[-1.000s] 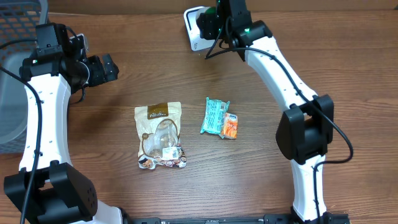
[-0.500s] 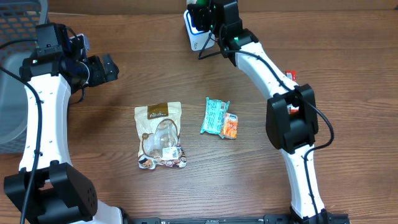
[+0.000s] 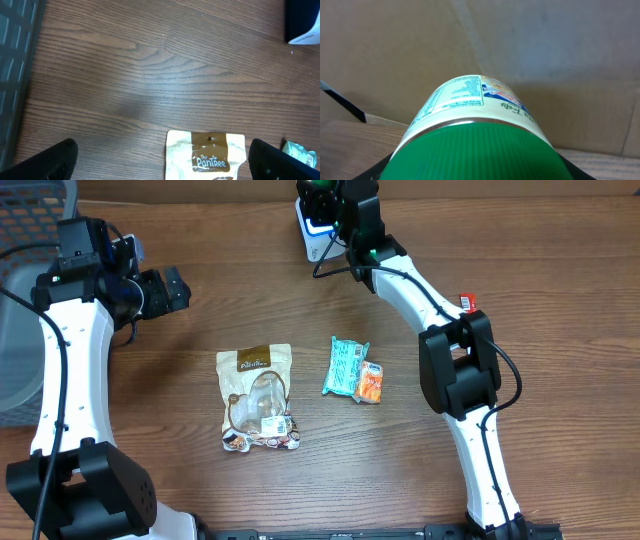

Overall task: Scan the item barcode
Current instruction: 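Hold the jar's label in front of the white scanner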

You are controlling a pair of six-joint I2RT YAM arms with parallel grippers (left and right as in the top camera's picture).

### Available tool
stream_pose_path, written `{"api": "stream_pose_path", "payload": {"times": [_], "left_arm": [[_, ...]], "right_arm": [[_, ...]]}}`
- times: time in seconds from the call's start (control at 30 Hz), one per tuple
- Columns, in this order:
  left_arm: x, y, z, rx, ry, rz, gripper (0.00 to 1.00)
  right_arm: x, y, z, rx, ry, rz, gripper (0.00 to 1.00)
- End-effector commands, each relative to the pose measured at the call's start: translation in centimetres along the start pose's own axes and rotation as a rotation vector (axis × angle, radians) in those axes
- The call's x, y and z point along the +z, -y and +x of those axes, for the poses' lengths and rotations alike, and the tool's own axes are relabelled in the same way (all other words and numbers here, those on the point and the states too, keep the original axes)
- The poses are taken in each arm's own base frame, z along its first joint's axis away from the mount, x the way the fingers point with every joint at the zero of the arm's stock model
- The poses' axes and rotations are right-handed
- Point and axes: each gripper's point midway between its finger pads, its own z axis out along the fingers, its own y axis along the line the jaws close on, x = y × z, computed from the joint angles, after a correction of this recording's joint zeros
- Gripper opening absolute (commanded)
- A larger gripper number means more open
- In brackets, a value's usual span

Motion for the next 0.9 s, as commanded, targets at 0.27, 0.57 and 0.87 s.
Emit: {"api": "stream_pose_path", "payload": {"times": [0.27, 0.57, 0.87], "left_arm": [[0.0, 0.0, -0.1, -0.007, 0.003, -0.005, 1.0], [0.0, 0.0, -0.1, -0.007, 0.003, -0.005, 1.0], [0.0, 0.0, -0.1, -0.007, 0.003, -0.005, 1.0]], "right_arm": [[1.2, 1.7, 1.9, 0.061, 0.023, 0.036, 0.4], [1.2, 1.1, 0.7, 0.059, 0.074, 0.011, 0.25], [-2.6, -1.1, -6.9, 0.06, 0.108, 0.01, 0.25]]}}
